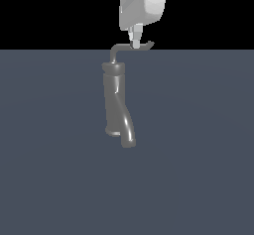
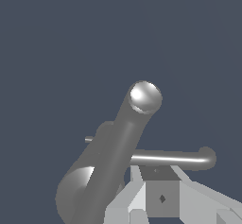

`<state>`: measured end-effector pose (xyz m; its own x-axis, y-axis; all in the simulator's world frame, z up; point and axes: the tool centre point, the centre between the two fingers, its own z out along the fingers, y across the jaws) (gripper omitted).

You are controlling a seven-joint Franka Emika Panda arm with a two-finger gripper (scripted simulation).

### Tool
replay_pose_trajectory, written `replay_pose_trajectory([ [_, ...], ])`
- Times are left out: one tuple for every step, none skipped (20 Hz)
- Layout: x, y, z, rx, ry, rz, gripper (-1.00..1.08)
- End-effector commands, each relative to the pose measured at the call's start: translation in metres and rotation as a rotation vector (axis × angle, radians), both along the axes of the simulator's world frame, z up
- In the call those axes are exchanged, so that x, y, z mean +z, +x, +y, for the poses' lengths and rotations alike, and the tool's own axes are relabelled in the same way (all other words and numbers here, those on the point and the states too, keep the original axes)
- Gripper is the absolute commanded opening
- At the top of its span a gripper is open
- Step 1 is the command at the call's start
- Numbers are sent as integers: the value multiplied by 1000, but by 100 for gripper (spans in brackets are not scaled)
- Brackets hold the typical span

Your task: Turn on the faucet by rotating a designated handle.

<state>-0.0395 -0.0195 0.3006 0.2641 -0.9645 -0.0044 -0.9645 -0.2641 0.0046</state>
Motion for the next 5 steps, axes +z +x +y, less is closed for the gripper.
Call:
replay_pose_trajectory([
  [0, 7, -29, -44, -3, -6, -100],
  [0, 9, -32, -46, -3, -6, -100],
  [0, 12, -34, -47, -3, -6, -100],
  [0, 14, -37, -48, -3, -6, -100],
  [0, 14, -37, -48, -3, -6, -100],
])
